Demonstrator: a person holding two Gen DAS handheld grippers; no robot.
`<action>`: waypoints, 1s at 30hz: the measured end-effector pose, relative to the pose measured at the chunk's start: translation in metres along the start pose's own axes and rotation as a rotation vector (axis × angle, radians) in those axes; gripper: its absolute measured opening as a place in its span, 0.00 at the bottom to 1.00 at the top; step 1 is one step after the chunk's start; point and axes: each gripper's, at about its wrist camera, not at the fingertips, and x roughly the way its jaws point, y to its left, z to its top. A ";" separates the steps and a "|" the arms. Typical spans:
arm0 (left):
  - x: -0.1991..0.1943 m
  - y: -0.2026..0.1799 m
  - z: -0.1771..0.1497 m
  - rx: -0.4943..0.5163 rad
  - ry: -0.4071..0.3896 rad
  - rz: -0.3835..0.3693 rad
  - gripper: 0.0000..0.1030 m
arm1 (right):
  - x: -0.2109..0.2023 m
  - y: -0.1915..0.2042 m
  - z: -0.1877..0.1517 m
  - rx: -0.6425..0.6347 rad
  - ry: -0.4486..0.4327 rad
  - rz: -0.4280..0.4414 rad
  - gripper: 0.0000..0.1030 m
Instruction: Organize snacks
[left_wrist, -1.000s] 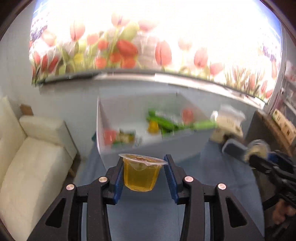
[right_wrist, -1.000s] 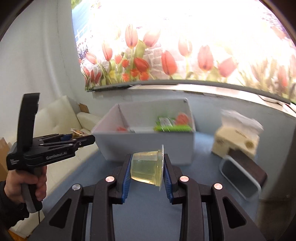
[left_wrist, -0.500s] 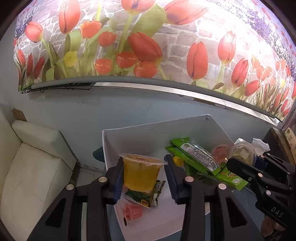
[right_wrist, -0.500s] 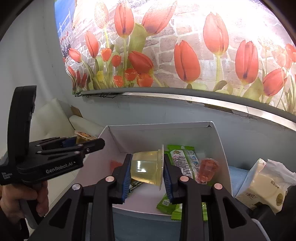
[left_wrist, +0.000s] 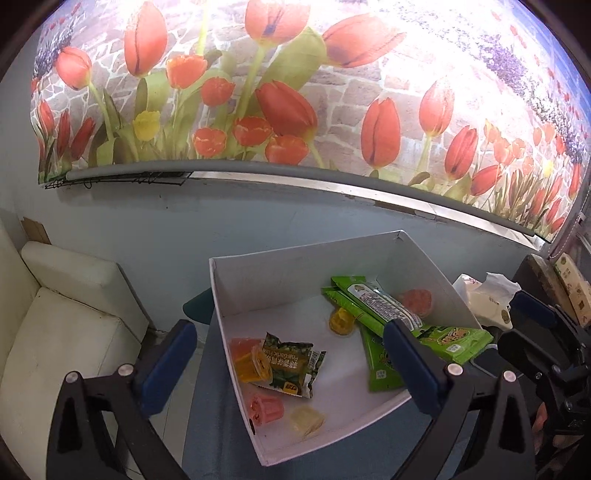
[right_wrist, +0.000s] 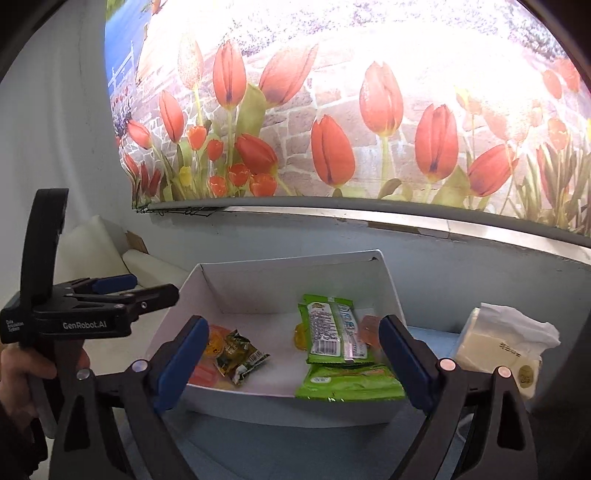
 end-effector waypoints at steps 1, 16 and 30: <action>-0.010 -0.002 -0.003 0.013 -0.027 -0.001 1.00 | -0.012 0.002 -0.003 -0.009 -0.025 -0.023 0.93; -0.201 -0.051 -0.134 0.115 -0.258 0.036 1.00 | -0.213 0.057 -0.090 0.052 -0.166 -0.201 1.00; -0.267 -0.068 -0.195 0.108 -0.123 -0.064 1.00 | -0.283 0.085 -0.153 0.026 -0.141 -0.262 1.00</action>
